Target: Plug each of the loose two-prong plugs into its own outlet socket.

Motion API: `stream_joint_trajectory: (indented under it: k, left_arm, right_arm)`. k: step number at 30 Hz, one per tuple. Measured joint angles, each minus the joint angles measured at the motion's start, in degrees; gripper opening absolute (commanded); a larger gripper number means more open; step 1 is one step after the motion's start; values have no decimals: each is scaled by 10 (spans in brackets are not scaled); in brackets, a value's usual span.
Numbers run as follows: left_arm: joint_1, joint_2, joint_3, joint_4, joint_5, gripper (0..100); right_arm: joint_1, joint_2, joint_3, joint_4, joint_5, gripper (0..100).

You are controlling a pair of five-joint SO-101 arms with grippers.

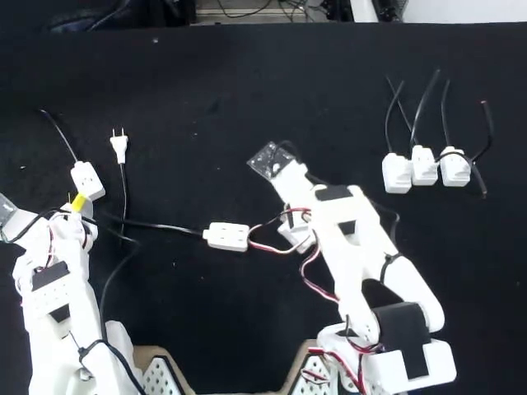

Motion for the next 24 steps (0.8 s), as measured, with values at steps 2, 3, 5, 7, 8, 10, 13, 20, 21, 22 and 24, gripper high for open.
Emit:
stream_joint_trajectory:
  k: [2, 3, 5, 7, 8, 10, 13, 20, 21, 22, 24]
  left_arm:
    - [0, 0, 0, 0, 0, 266]
    - [0, 0, 0, 0, 0, 266]
    - [0, 0, 0, 0, 0, 266]
    - [0, 0, 0, 0, 0, 266]
    - [0, 0, 0, 0, 0, 266]
    - [0, 0, 0, 0, 0, 266]
    - [0, 0, 0, 0, 0, 266]
    - [52, 0, 0, 0, -4, 266]
    - [65, 0, 0, 0, -18, 266]
    - [76, 0, 0, 0, -33, 266]
    - [104, 0, 0, 0, -66, 266]
  right_arm:
    - [-3, 0, -1, 7, -1, 115]
    - [-4, 0, -1, 9, -1, 106]
    - [-7, 0, -1, 9, -1, 101]
    - [-7, 1, -1, 7, -1, 102]
    - [-6, 2, -1, 4, -1, 101]
    - [-6, 13, 1, -9, -1, 98]
    - [-6, 32, 5, -33, -1, 18]
    - [-5, 11, -3, -4, -1, 10]
    - [-6, -7, -10, 19, -1, 10]
    - [-6, -28, -15, 44, -1, 10]
    - [-19, -78, -20, 92, -3, 10]
